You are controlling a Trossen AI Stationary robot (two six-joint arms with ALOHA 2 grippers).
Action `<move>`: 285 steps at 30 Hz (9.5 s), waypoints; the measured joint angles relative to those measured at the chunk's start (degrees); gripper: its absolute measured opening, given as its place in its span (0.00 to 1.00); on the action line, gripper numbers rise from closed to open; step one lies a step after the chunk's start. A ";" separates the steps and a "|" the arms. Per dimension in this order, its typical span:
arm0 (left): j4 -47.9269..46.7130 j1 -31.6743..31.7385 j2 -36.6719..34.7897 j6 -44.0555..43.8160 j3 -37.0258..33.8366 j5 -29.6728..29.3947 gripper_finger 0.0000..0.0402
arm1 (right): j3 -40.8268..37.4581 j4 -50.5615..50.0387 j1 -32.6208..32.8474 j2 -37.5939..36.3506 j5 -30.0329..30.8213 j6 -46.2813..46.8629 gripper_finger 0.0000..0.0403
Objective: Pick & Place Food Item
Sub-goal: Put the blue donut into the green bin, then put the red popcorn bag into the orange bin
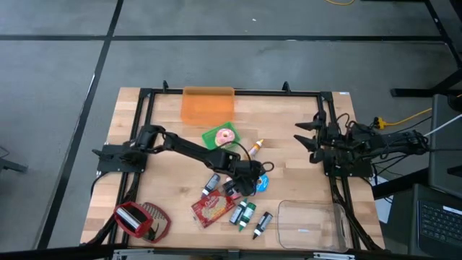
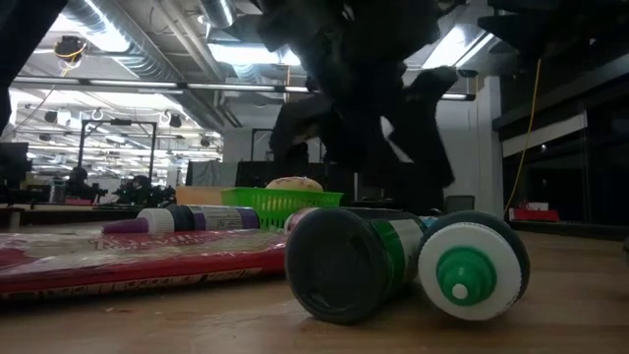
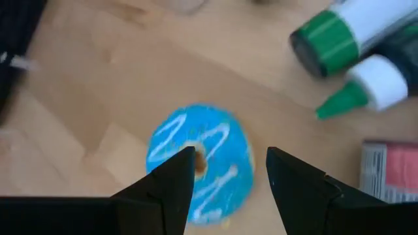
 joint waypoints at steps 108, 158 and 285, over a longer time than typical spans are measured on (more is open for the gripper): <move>3.06 28.04 -31.29 -24.08 -33.81 6.57 0.26 | -0.02 -1.42 -0.02 0.50 -2.62 5.88 0.53; 6.75 -4.67 -42.40 -44.91 -33.75 -29.22 0.55 | 0.00 -1.58 0.00 0.52 -2.84 5.97 0.53; 45.77 -13.30 -25.41 -120.24 -61.53 10.76 0.55 | -0.02 0.77 0.00 3.04 -7.93 8.94 0.53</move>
